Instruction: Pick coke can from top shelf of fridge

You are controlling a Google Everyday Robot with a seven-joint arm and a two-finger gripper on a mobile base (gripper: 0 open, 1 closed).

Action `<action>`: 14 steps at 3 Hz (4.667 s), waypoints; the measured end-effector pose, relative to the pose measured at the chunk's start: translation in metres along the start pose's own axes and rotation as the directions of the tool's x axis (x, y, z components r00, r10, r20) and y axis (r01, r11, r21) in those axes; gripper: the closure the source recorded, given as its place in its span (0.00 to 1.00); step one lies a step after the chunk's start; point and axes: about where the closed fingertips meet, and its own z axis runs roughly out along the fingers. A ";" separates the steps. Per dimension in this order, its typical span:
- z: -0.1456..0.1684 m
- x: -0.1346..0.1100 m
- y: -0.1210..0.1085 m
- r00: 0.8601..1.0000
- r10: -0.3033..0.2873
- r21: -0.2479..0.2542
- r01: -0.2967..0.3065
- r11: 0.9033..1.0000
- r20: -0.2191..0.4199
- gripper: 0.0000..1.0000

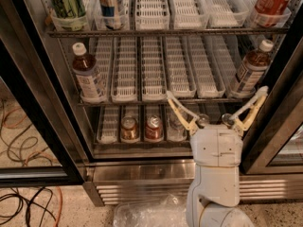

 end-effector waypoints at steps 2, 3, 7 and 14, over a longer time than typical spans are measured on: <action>0.000 -0.013 -0.009 0.997 -0.057 0.040 0.055 0.998 0.046 0.00; 0.012 -0.013 -0.020 0.996 -0.075 0.087 0.072 0.994 0.036 0.00; 0.051 -0.005 -0.063 0.995 0.089 0.294 -0.074 0.953 -0.040 0.00; 0.093 0.022 -0.084 0.985 0.134 0.378 -0.086 0.922 -0.105 0.38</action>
Offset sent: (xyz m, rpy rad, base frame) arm -0.0094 -0.0053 0.0108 -0.0292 -0.0529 -0.0539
